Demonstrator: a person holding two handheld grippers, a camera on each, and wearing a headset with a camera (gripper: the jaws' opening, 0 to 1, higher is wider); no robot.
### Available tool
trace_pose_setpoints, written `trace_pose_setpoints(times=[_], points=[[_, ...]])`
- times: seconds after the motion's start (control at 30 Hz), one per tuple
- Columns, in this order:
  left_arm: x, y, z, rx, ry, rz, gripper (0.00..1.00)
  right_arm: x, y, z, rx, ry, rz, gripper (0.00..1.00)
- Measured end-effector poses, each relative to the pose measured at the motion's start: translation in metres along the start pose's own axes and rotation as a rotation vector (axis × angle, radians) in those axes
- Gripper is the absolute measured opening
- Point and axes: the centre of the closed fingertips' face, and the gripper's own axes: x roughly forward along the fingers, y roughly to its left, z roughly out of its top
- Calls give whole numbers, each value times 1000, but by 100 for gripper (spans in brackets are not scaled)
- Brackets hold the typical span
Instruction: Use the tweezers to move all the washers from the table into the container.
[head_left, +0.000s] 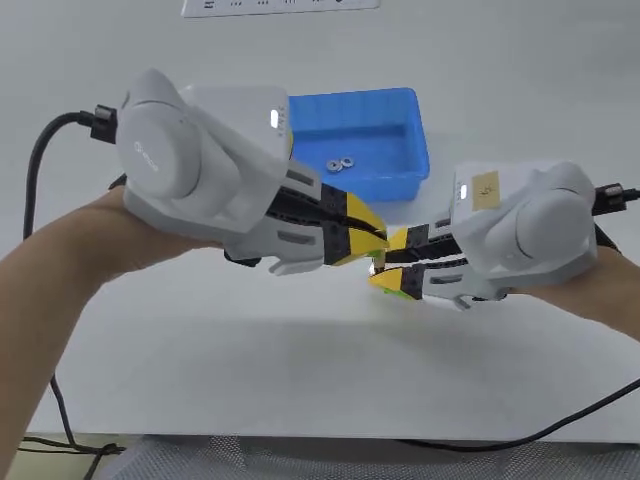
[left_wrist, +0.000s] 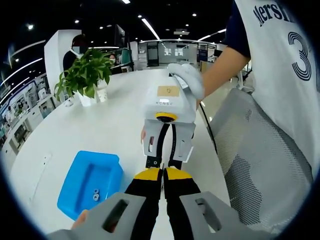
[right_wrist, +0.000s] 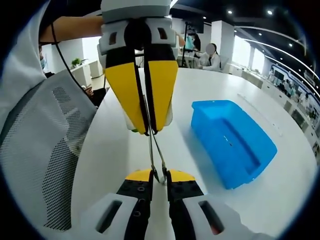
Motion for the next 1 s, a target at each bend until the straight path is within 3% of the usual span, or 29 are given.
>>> trace_pose_setpoints(times=[0.77,1.0], points=[[-2,0,-2,17,27,-10,5,-6,0,0,6,-16,-11,10],[-11,3,10,22,-1,3,5,-13,-2,14,3,-44,-24,10]])
